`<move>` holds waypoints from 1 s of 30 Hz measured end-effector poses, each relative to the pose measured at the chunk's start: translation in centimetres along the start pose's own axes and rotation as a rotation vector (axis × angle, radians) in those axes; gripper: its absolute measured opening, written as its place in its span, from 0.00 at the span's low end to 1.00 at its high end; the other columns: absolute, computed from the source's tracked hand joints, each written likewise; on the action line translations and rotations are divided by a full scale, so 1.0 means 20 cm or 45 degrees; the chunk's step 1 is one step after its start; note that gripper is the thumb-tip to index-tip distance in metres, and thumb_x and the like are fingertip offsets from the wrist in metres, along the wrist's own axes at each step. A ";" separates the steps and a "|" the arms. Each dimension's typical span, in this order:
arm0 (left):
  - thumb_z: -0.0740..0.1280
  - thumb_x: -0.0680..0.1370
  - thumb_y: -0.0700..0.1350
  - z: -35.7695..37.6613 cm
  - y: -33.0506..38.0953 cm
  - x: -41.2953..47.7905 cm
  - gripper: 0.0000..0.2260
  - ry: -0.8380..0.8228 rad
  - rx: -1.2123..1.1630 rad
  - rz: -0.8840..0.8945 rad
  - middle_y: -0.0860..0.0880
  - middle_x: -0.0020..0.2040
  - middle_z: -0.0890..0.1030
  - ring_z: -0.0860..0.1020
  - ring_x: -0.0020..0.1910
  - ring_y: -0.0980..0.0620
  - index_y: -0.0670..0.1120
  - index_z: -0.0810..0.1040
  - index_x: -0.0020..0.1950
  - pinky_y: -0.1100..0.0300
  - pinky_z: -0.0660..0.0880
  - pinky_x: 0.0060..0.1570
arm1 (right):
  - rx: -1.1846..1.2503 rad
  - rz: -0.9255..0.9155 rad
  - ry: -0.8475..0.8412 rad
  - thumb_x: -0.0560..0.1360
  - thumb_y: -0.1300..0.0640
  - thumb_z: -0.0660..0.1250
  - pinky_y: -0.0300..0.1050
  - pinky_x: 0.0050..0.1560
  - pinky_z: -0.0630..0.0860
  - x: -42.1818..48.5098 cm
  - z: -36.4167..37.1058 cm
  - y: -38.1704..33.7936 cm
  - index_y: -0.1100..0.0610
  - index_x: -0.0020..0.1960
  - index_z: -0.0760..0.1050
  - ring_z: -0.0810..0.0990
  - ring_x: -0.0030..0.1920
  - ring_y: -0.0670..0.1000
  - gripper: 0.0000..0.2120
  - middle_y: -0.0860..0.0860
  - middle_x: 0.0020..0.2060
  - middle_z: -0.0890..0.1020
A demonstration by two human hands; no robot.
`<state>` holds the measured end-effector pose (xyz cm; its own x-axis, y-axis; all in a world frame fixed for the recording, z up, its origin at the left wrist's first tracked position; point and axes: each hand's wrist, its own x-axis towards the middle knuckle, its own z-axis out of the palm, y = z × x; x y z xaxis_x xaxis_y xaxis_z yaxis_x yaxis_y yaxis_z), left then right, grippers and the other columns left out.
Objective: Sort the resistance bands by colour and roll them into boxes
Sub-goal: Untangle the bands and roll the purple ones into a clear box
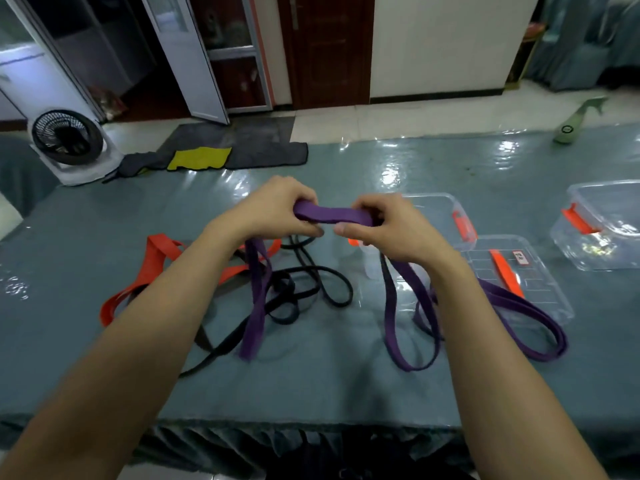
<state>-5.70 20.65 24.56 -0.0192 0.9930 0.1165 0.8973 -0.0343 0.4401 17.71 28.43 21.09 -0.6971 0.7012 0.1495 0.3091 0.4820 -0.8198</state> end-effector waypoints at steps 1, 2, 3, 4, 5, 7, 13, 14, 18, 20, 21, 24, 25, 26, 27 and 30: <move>0.84 0.73 0.47 -0.03 0.00 0.01 0.11 -0.039 -0.046 -0.008 0.50 0.35 0.79 0.75 0.35 0.52 0.46 0.84 0.45 0.56 0.69 0.40 | 0.022 -0.012 0.021 0.73 0.41 0.81 0.48 0.39 0.71 0.02 -0.02 -0.03 0.53 0.45 0.82 0.75 0.33 0.49 0.17 0.56 0.34 0.80; 0.84 0.73 0.47 -0.06 -0.01 0.01 0.12 -0.050 -0.181 0.001 0.50 0.35 0.79 0.74 0.34 0.53 0.45 0.84 0.45 0.57 0.69 0.40 | 0.058 -0.027 0.059 0.73 0.42 0.81 0.48 0.38 0.71 0.04 -0.05 -0.05 0.54 0.45 0.81 0.75 0.33 0.49 0.17 0.55 0.33 0.78; 0.85 0.73 0.48 -0.09 -0.02 0.02 0.13 -0.058 -0.349 0.027 0.50 0.35 0.78 0.74 0.35 0.53 0.45 0.83 0.45 0.59 0.69 0.39 | 0.079 -0.045 0.099 0.73 0.42 0.81 0.47 0.38 0.71 0.05 -0.08 -0.06 0.55 0.45 0.81 0.74 0.33 0.49 0.17 0.52 0.32 0.76; 0.84 0.73 0.51 -0.11 -0.03 0.02 0.15 -0.080 -0.479 0.064 0.49 0.36 0.77 0.73 0.36 0.53 0.45 0.82 0.47 0.60 0.69 0.39 | 0.075 -0.056 0.122 0.73 0.43 0.82 0.44 0.37 0.70 0.06 -0.11 -0.06 0.55 0.45 0.81 0.73 0.33 0.48 0.17 0.50 0.32 0.76; 0.83 0.75 0.54 -0.12 -0.02 0.02 0.15 -0.100 -0.578 0.090 0.49 0.37 0.75 0.72 0.36 0.52 0.46 0.82 0.47 0.61 0.69 0.39 | 0.061 -0.054 0.124 0.73 0.43 0.82 0.40 0.36 0.69 0.06 -0.13 -0.07 0.55 0.46 0.82 0.73 0.33 0.47 0.17 0.48 0.32 0.75; 0.78 0.79 0.56 -0.12 0.00 0.04 0.12 -0.105 -0.827 0.125 0.50 0.37 0.72 0.70 0.36 0.53 0.49 0.82 0.48 0.61 0.70 0.39 | 0.047 -0.035 0.097 0.72 0.44 0.83 0.35 0.35 0.70 0.08 -0.15 -0.07 0.53 0.47 0.83 0.74 0.32 0.44 0.16 0.43 0.31 0.77; 0.74 0.81 0.57 -0.07 0.22 0.14 0.14 -0.010 -1.263 0.167 0.52 0.39 0.75 0.75 0.38 0.51 0.47 0.81 0.51 0.59 0.74 0.44 | 0.231 0.108 0.067 0.65 0.35 0.85 0.41 0.53 0.83 0.02 0.03 0.06 0.46 0.59 0.82 0.87 0.49 0.45 0.28 0.46 0.48 0.88; 0.74 0.82 0.55 -0.07 0.26 0.15 0.13 -0.005 -1.332 0.170 0.51 0.38 0.75 0.76 0.38 0.51 0.46 0.80 0.51 0.59 0.74 0.45 | 0.287 0.167 0.031 0.64 0.37 0.86 0.41 0.56 0.84 0.00 0.11 0.10 0.46 0.62 0.81 0.87 0.52 0.43 0.31 0.44 0.50 0.88; 0.65 0.86 0.47 -0.04 0.40 0.17 0.09 0.001 -1.470 0.188 0.48 0.37 0.74 0.77 0.39 0.49 0.41 0.76 0.53 0.58 0.79 0.49 | 0.467 0.321 0.064 0.59 0.39 0.89 0.41 0.54 0.84 -0.08 0.34 0.24 0.49 0.67 0.79 0.87 0.57 0.40 0.41 0.44 0.56 0.88; 0.61 0.89 0.43 -0.02 0.46 0.16 0.08 -0.014 -1.493 0.188 0.47 0.38 0.74 0.78 0.41 0.48 0.40 0.74 0.54 0.56 0.79 0.52 | 0.443 0.345 0.152 0.64 0.46 0.89 0.37 0.46 0.83 -0.10 0.38 0.29 0.53 0.60 0.82 0.89 0.50 0.44 0.30 0.47 0.49 0.90; 0.60 0.90 0.41 -0.01 0.48 0.16 0.08 -0.014 -1.510 0.182 0.47 0.38 0.73 0.78 0.41 0.48 0.40 0.74 0.55 0.56 0.79 0.54 | 0.387 0.369 0.210 0.67 0.51 0.86 0.37 0.42 0.82 -0.11 0.37 0.31 0.55 0.56 0.83 0.89 0.45 0.46 0.22 0.48 0.45 0.90; 0.64 0.87 0.45 0.03 0.47 0.16 0.10 0.056 -1.659 0.145 0.48 0.36 0.71 0.77 0.40 0.48 0.39 0.75 0.52 0.53 0.78 0.55 | 0.342 0.473 0.335 0.73 0.61 0.77 0.52 0.44 0.85 -0.21 0.27 0.40 0.59 0.49 0.84 0.88 0.38 0.50 0.06 0.56 0.39 0.89; 0.66 0.86 0.46 0.04 0.44 0.18 0.10 0.095 -1.731 0.122 0.48 0.35 0.71 0.76 0.39 0.49 0.41 0.77 0.48 0.53 0.77 0.55 | 0.370 0.480 0.357 0.74 0.61 0.76 0.53 0.45 0.84 -0.26 0.21 0.42 0.59 0.50 0.84 0.87 0.38 0.50 0.05 0.58 0.39 0.88; 0.66 0.86 0.47 0.05 0.41 0.19 0.12 0.126 -1.803 0.095 0.49 0.34 0.71 0.75 0.38 0.50 0.44 0.79 0.45 0.53 0.77 0.54 | 0.391 0.473 0.352 0.74 0.60 0.76 0.50 0.44 0.82 -0.31 0.14 0.44 0.58 0.50 0.84 0.87 0.37 0.50 0.06 0.57 0.38 0.88; 0.67 0.86 0.48 0.08 0.37 0.21 0.14 0.159 -1.857 0.058 0.48 0.34 0.71 0.75 0.38 0.50 0.45 0.81 0.43 0.53 0.76 0.55 | 0.374 0.462 0.308 0.73 0.56 0.78 0.46 0.41 0.80 -0.36 0.08 0.46 0.56 0.51 0.83 0.86 0.35 0.49 0.09 0.54 0.36 0.87; 0.69 0.86 0.47 0.21 0.26 0.25 0.16 0.259 -2.005 -0.061 0.47 0.37 0.77 0.79 0.40 0.51 0.47 0.85 0.39 0.50 0.77 0.59 | 0.111 0.489 0.092 0.67 0.44 0.82 0.41 0.37 0.79 -0.45 -0.10 0.50 0.53 0.50 0.82 0.84 0.32 0.47 0.18 0.47 0.33 0.85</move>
<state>0.77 25.88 23.79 -0.2052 0.9699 0.1312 -0.4378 -0.2108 0.8740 28.31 28.04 12.56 -0.4934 0.8582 -0.1415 0.4801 0.1331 -0.8670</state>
